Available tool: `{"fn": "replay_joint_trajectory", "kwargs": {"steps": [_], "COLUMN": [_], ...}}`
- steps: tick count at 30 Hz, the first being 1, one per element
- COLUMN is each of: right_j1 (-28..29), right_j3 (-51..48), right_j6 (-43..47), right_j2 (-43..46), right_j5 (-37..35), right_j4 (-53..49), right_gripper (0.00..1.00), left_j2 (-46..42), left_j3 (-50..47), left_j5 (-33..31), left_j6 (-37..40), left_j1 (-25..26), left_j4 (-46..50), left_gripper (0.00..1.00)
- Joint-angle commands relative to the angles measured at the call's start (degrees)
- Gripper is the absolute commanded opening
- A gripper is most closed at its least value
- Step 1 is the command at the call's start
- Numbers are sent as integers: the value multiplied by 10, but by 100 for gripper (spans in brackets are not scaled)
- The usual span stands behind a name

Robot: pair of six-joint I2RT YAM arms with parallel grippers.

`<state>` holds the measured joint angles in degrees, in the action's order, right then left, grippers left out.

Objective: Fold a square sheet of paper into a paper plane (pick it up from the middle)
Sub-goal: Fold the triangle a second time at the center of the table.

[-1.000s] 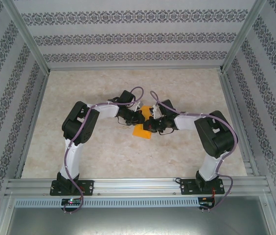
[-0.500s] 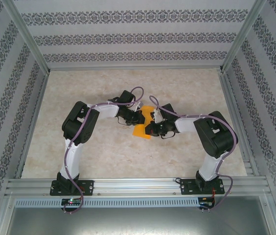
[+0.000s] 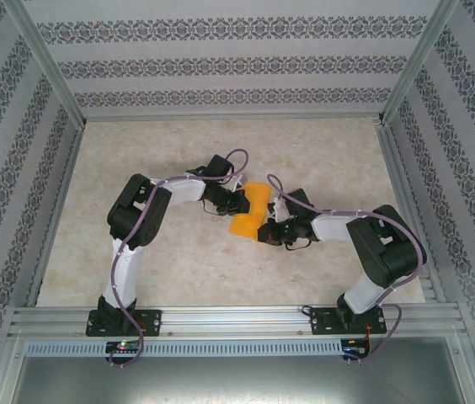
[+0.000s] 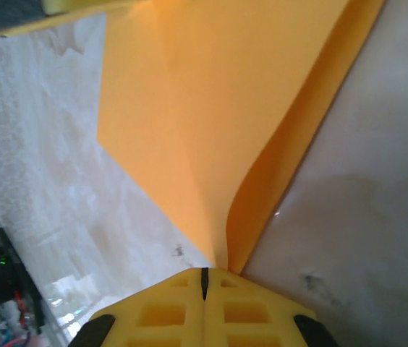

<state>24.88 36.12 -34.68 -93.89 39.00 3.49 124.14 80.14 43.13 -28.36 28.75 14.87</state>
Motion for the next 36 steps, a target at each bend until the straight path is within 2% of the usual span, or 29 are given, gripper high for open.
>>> {"fn": "replay_joint_trajectory", "kwargs": {"steps": [1, 9, 15, 26, 36], "right_j1": [-11, -17, -16, -14, 0], "right_j3": [23, 112, 128, 76, 38], "right_j6": [-34, -28, -9, 80, 99], "right_j2": [13, -94, -140, -88, -47], "right_j5": [22, 22, 28, -8, -32], "right_j4": [18, 35, 24, -96, -137], "right_gripper": [0, 0, 0, 0, 0], "left_j2": [49, 41, 41, 55, 58], "left_j3": [-13, -20, -21, -11, -6], "left_j5": [-79, -78, -79, -82, -85], "left_j6": [24, 23, 25, 32, 39], "left_j1": [-8, -8, -8, -10, -12], "left_j4": [60, 59, 61, 71, 81], "left_gripper": [10, 10, 10, 10, 10]}}
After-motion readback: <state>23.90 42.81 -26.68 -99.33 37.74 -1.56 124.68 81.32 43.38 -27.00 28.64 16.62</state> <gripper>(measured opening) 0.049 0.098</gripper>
